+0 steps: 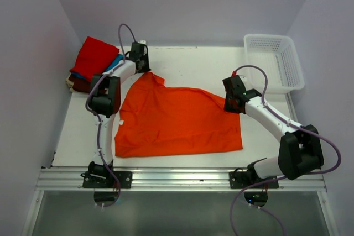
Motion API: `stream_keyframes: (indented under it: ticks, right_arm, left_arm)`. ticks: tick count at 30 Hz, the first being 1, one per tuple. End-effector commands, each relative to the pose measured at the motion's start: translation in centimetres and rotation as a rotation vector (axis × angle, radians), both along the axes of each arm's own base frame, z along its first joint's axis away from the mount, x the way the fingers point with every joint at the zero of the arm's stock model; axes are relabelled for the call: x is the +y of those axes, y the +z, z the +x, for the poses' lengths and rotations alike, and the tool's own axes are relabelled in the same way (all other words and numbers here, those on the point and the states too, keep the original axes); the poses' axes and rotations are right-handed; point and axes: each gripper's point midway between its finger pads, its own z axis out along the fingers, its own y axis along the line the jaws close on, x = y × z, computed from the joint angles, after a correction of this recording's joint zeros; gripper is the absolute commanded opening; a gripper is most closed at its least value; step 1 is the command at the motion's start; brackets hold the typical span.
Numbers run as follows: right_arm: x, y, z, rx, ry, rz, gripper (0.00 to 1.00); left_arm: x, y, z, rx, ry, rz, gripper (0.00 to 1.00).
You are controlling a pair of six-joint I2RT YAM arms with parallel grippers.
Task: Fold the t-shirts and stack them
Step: Grap the side of the flattened tshirt furthest away from the robot with both arms
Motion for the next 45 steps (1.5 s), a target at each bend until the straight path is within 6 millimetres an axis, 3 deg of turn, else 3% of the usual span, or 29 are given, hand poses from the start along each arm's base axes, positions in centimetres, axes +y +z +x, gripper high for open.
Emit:
stream_keyframes:
  ticks: [1,5,6,8,9,12,15,23,37,45]
  right_arm:
    - [-0.1,0.5,0.9,-0.05,-0.037,0.013,0.2]
    - [-1.5,0.9,1.9,-0.095,-0.109,-0.017,0.17]
    - [-2.1,1.0,2.3,-0.11,-0.139,-0.032,0.19]
    - [-3.0,1.0,2.9,-0.112,-0.186,-0.041,0.34]
    - [-3.2,0.9,3.2,-0.111,-0.198,-0.039,0.47]
    - [-3.5,0.2,4.2,-0.084,-0.218,-0.034,0.54]
    - [-3.3,-1.0,4.8,-0.05,-0.219,-0.021,0.51]
    - [1.1,-3.2,4.6,-0.011,-0.086,0.186,0.4]
    - [0.3,-5.6,3.8,0.046,-0.126,0.148,0.35]
    - [-1.0,-6.4,3.3,0.07,-0.18,0.085,0.44]
  left_arm:
    - [1.5,-4.6,-5.0,0.217,-0.008,0.096,0.0]
    - [1.9,-1.4,-4.8,0.155,0.021,0.099,0.0]
    - [1.9,0.6,-4.5,0.117,0.027,0.09,0.0]
    - [2.1,2.2,-4.6,0.089,0.037,0.093,0.0]
    - [2.0,3.8,-4.6,0.061,0.037,0.088,0.0]
    - [2.4,5.7,-5.0,0.034,0.045,0.087,0.0]
    - [2.4,6.2,-5.5,0.031,0.04,0.085,0.0]
    - [2.0,5.9,-5.8,0.043,0.033,0.062,0.0]
    - [2.0,5.9,-5.9,0.047,0.031,0.065,0.0]
    - [2.2,6.1,-5.9,0.045,0.035,0.07,0.0]
